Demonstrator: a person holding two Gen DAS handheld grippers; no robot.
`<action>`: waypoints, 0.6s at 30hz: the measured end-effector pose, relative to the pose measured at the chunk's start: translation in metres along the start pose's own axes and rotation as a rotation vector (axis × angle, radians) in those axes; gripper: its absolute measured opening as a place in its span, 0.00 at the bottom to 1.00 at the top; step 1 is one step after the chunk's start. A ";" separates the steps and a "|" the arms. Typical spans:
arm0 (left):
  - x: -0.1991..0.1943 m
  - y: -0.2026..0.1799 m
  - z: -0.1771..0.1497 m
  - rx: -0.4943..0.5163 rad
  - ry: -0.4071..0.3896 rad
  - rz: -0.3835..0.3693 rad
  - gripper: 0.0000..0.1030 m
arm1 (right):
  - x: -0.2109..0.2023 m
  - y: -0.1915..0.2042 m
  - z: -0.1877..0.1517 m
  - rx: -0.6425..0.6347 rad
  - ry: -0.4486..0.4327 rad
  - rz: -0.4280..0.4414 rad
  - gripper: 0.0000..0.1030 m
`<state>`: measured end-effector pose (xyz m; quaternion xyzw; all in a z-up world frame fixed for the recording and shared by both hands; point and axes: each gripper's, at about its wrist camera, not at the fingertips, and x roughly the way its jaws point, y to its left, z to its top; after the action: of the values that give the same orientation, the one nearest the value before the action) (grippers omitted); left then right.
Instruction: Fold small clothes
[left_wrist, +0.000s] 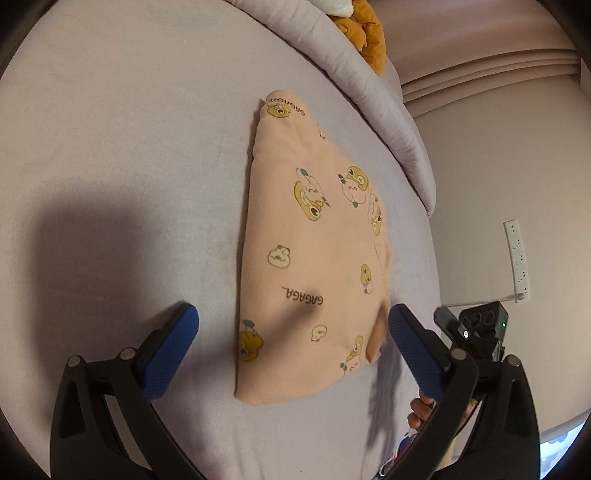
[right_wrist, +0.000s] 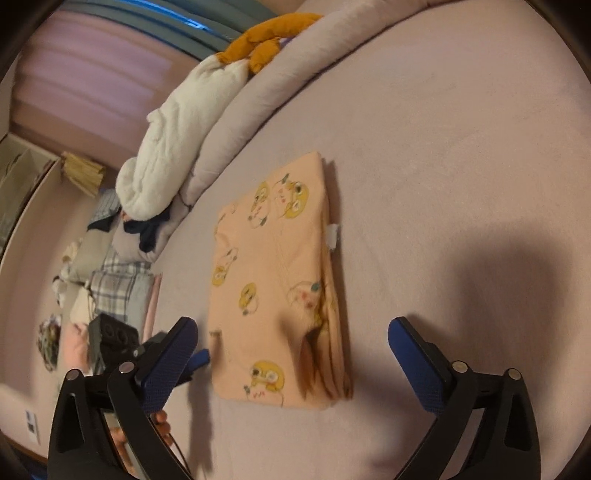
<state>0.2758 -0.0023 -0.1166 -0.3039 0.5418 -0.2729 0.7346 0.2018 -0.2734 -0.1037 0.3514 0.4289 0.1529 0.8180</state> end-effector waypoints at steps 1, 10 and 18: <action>0.000 0.001 0.002 0.005 0.005 -0.002 1.00 | 0.002 -0.002 0.002 0.005 -0.004 0.003 0.99; 0.005 0.013 0.025 0.037 0.047 -0.081 1.00 | 0.026 -0.014 0.019 0.033 0.127 0.014 0.99; 0.022 0.011 0.046 -0.010 0.047 -0.108 1.00 | 0.043 -0.017 0.036 0.067 0.161 0.115 0.99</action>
<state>0.3271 -0.0040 -0.1286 -0.3297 0.5429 -0.3165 0.7046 0.2554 -0.2775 -0.1271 0.3891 0.4773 0.2131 0.7585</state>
